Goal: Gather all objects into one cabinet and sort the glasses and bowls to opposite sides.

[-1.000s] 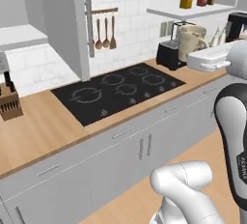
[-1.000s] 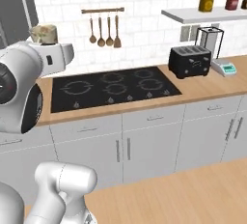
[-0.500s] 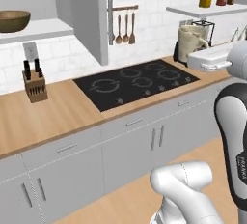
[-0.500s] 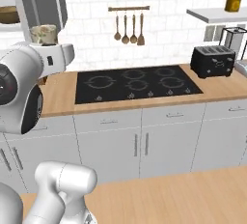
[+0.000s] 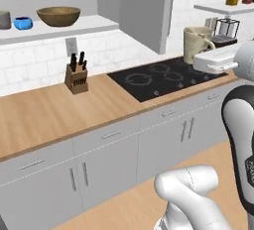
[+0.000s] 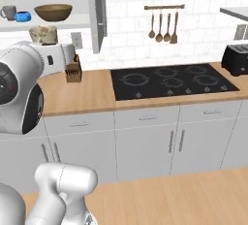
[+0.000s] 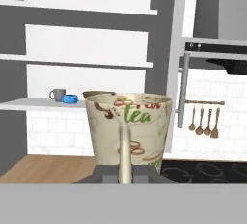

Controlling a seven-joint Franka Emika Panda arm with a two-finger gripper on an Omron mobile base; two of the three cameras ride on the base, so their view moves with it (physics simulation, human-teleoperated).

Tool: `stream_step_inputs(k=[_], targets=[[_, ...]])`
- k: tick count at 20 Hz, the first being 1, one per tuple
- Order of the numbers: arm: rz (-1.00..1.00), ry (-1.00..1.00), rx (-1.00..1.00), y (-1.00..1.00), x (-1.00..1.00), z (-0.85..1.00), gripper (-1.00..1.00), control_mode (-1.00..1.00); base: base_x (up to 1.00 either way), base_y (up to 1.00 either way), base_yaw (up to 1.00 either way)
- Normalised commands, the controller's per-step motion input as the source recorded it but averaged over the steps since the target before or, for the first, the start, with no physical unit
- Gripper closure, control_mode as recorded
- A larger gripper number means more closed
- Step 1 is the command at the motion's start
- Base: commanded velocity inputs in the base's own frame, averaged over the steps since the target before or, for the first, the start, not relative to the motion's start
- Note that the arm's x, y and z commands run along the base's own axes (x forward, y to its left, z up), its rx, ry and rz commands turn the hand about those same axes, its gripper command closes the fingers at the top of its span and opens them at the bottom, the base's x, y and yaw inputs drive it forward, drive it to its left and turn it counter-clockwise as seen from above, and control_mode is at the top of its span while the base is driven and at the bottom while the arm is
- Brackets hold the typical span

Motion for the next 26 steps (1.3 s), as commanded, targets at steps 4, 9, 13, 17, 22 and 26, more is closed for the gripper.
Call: stream_step_inputs(k=[4,9,13,17,22,26], targets=[[0.0,0.0,0.0,0.0,0.0,0.0,1.0,1.0,-0.09,0.83,-0.15],[0.0,0.0,0.0,0.0,0.0,0.0,1.0,1.0,0.25,0.83,-0.08],[0.0,0.0,0.0,0.0,0.0,0.0,1.0,1.0,0.52,0.75,-0.01],[0.0,0.0,0.0,0.0,0.0,0.0,1.0,1.0,0.64,0.49,0.03],[0.0,0.0,0.0,0.0,0.0,0.0,1.0,1.0,0.35,0.59,0.11],[0.0,0.0,0.0,0.0,0.0,0.0,1.0,1.0,-0.09,0.66,0.0]])
